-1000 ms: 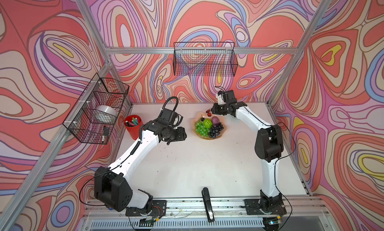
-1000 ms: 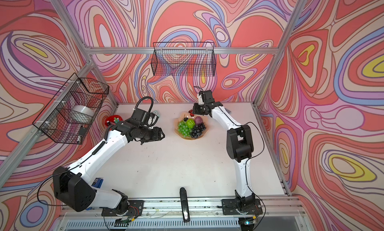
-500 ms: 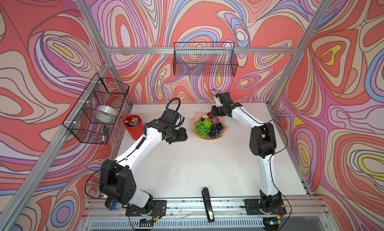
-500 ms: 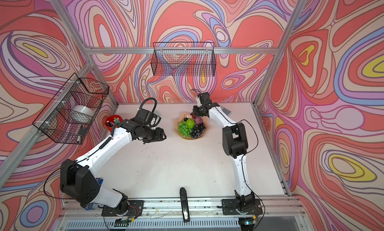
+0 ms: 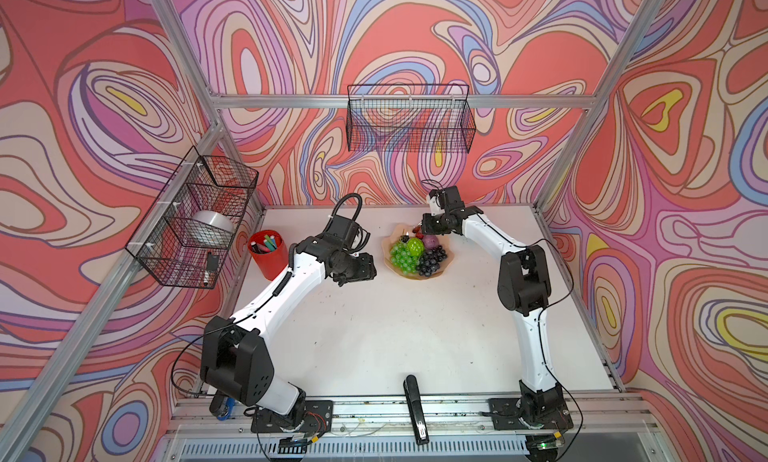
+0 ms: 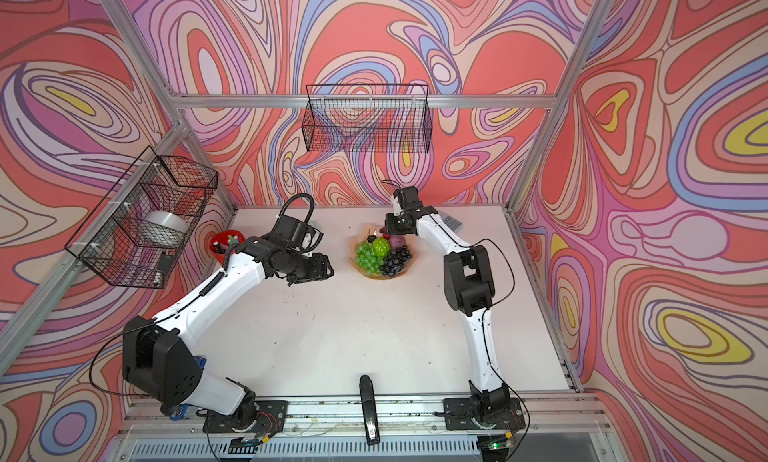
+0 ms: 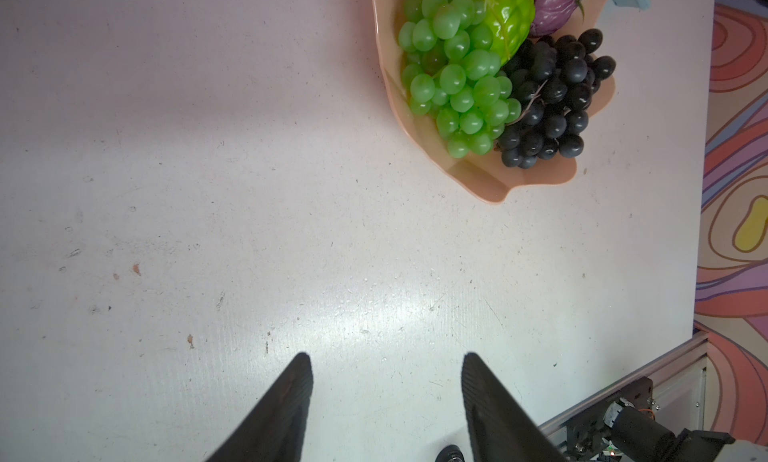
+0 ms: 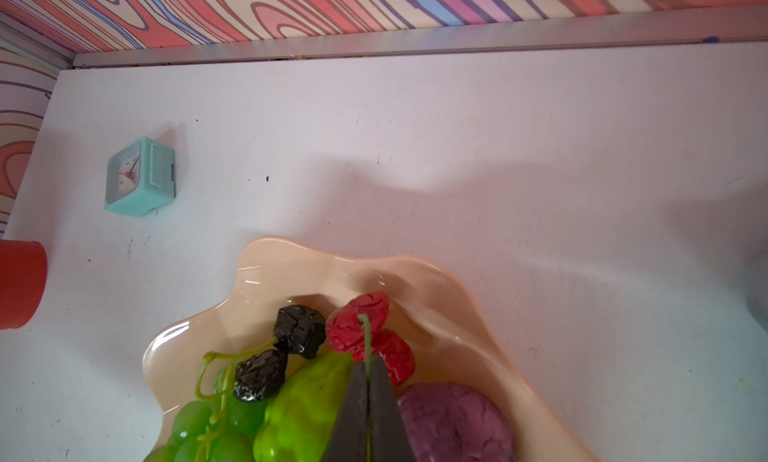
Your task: Place and organize the fake fruits in the fruit bowl
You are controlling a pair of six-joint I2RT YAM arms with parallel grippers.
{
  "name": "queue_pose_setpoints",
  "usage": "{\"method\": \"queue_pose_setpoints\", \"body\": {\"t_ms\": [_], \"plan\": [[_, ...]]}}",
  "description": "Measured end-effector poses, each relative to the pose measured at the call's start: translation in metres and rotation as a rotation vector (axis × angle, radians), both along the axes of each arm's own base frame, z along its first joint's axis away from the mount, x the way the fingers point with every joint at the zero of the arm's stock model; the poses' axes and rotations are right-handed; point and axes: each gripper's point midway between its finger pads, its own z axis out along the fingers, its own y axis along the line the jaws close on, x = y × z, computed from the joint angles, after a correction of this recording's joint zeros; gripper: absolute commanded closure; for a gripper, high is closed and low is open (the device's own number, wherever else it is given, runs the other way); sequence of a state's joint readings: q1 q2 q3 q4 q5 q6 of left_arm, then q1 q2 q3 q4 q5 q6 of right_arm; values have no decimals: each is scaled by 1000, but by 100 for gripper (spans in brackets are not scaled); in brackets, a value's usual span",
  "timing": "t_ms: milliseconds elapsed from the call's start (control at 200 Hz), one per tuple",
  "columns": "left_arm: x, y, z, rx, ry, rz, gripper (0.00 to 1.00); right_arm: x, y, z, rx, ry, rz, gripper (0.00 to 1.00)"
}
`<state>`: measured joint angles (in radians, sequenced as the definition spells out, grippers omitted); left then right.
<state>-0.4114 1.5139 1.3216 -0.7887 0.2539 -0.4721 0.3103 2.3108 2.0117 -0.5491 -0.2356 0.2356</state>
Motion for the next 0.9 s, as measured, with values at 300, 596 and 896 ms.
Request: {"method": "queue_pose_setpoints", "body": {"t_ms": [300,596,896], "plan": [[-1,0,2,-3,-6,0,37,-13,-7,4,-29,13,6,67],[-18,29,21,52,-102,74,2,-59,-37,87,-81,-120,-26,44],[-12,75,45,200,-274,187,0,-137,-79,147,-215,-292,-92,1]]}}
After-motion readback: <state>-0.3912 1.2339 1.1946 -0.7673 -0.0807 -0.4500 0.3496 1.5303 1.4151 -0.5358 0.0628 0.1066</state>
